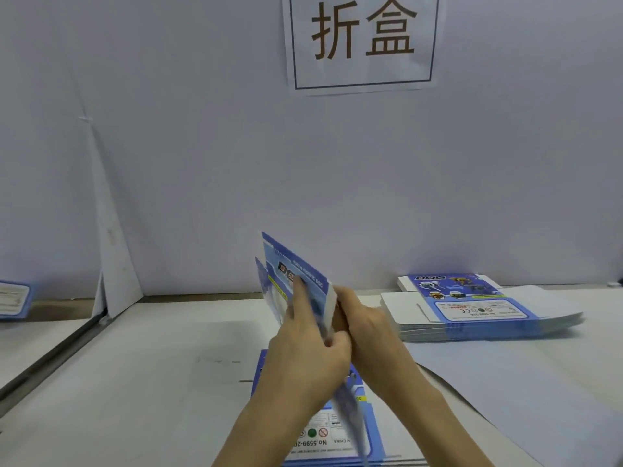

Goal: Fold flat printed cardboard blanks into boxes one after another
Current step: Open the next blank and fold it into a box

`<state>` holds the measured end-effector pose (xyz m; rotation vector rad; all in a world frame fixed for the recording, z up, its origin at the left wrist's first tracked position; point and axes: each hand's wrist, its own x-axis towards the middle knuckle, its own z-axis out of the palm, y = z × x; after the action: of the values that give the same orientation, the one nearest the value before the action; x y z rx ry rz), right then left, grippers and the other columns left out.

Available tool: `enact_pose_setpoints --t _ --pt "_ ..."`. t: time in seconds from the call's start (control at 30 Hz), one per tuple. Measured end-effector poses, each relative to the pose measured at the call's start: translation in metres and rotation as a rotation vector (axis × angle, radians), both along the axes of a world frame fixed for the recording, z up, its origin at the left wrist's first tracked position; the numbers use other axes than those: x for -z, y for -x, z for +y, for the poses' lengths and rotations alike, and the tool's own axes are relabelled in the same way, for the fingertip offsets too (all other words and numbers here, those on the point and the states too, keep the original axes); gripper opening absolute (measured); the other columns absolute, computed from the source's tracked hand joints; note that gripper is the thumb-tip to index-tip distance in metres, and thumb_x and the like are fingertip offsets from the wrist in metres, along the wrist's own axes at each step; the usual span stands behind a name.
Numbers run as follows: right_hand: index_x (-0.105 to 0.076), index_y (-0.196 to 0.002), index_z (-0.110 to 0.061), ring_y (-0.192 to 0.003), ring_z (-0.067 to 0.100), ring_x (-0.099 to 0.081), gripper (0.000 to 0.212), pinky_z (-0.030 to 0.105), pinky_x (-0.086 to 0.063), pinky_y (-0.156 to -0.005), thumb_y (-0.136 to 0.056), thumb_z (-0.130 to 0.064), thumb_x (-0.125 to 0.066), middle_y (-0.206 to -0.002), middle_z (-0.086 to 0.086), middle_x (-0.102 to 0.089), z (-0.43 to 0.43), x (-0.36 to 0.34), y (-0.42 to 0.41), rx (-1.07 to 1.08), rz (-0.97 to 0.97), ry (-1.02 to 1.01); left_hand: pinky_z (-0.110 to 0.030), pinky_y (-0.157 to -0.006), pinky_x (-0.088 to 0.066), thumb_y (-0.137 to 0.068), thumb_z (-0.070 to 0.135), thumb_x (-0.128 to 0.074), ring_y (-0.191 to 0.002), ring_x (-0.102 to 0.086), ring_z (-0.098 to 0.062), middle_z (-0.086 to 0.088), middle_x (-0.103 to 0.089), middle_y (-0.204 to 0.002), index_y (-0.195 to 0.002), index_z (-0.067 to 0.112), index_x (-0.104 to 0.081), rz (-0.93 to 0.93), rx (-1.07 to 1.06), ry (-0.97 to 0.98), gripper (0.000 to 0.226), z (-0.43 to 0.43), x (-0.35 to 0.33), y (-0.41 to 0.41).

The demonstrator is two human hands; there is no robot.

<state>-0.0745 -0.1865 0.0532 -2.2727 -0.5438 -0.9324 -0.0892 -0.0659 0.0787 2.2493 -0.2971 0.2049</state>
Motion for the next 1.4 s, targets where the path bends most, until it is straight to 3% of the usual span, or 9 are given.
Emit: enact_pose_setpoints --t 0.1,0.23,0.37,0.6,0.77,0.9,1.1,1.27,1.4 --pt "-0.053 -0.121 -0.01 -0.065 0.016 -0.057 0.027 0.021 -0.049 -0.061 -0.095 -0.01 -0.054 -0.085 0.005 -0.069 0.001 0.003 0.001 0.061 -0.026 -0.099 -0.018 -0.071 -0.044 -0.089 0.039 -0.059 -0.09 -0.052 -0.009 0.003 -0.042 -0.14 -0.147 0.034 0.017 -0.068 -0.095 -0.063 0.096 0.001 0.004 -0.002" --pt "-0.042 -0.134 -0.029 -0.089 0.015 -0.06 0.073 0.021 -0.056 -0.065 -0.079 0.014 -0.063 -0.111 -0.012 -0.057 0.004 0.001 0.005 -0.003 -0.097 -0.162 -0.018 -0.053 -0.039 -0.09 0.036 -0.055 -0.064 -0.051 -0.011 0.002 -0.055 -0.086 -0.147 0.022 0.02 0.062 -0.089 -0.188 0.095 0.004 0.009 -0.004" --pt "-0.023 -0.148 -0.024 -0.121 0.006 -0.042 0.071 0.019 -0.055 -0.073 -0.087 -0.008 -0.057 -0.134 0.012 -0.046 0.002 -0.009 0.007 -0.001 -0.189 -0.096 -0.022 -0.063 -0.039 -0.094 0.027 -0.051 -0.069 -0.045 -0.012 -0.004 -0.064 -0.106 -0.147 0.013 0.021 0.0 -0.189 -0.265 0.091 0.008 0.013 -0.018" --pt "-0.007 -0.144 -0.016 -0.102 0.017 -0.054 0.07 0.044 -0.061 -0.066 -0.088 -0.023 -0.048 -0.147 0.02 -0.038 -0.003 -0.01 0.007 0.193 -0.153 -0.063 -0.004 -0.05 -0.037 -0.095 0.038 -0.051 -0.08 -0.054 -0.007 0.002 -0.061 -0.12 -0.131 0.021 -0.033 -0.144 -0.114 -0.214 0.044 0.025 0.006 -0.027" --pt "-0.011 -0.145 -0.013 -0.101 0.012 -0.053 0.07 0.026 -0.058 -0.07 -0.087 -0.018 -0.049 -0.143 0.021 -0.045 0.0 -0.01 0.007 0.187 -0.194 -0.128 -0.004 -0.046 -0.041 -0.098 0.022 -0.049 -0.072 -0.061 0.011 0.018 -0.061 -0.082 -0.107 0.028 -0.054 -0.083 0.115 0.15 0.012 0.024 0.004 -0.026" --pt "-0.022 -0.143 -0.009 -0.096 0.016 -0.06 0.069 0.026 -0.057 -0.062 -0.083 -0.019 -0.053 -0.138 0.027 -0.048 0.004 -0.009 0.006 0.257 -0.185 -0.1 -0.003 -0.045 -0.041 -0.096 0.019 -0.051 -0.078 -0.056 0.023 0.017 -0.059 -0.088 -0.101 0.028 -0.051 -0.068 0.148 0.333 0.01 0.026 0.001 -0.026" --pt "-0.006 -0.146 -0.02 -0.092 0.024 -0.065 0.08 0.036 -0.06 -0.067 -0.09 -0.006 -0.061 -0.15 0.016 -0.038 0.003 -0.003 0.01 0.327 -0.077 -0.099 -0.018 -0.064 -0.055 -0.078 0.013 -0.068 -0.096 -0.067 -0.005 0.015 -0.068 -0.101 -0.119 0.037 -0.046 0.149 0.434 0.498 0.053 0.032 -0.009 -0.021" --pt "-0.04 -0.14 -0.019 -0.092 0.028 -0.071 0.054 0.025 -0.053 -0.05 -0.09 -0.004 -0.052 -0.135 0.021 -0.054 0.047 -0.004 0.018 0.255 -0.283 0.135 -0.038 -0.091 -0.054 -0.056 0.047 -0.087 -0.105 -0.066 -0.012 0.006 -0.07 -0.114 -0.126 0.025 -0.056 0.256 0.372 0.912 0.079 0.009 -0.009 -0.007" --pt "-0.045 -0.14 -0.021 -0.115 0.03 -0.062 0.041 0.035 -0.061 -0.073 -0.101 -0.032 -0.043 -0.133 0.015 -0.058 0.051 -0.006 0.02 0.23 -0.34 0.208 -0.028 -0.072 -0.057 -0.063 0.046 -0.078 -0.104 -0.068 -0.015 0.004 -0.071 -0.112 -0.117 0.028 -0.062 0.222 0.392 1.056 0.059 0.021 -0.016 -0.01"
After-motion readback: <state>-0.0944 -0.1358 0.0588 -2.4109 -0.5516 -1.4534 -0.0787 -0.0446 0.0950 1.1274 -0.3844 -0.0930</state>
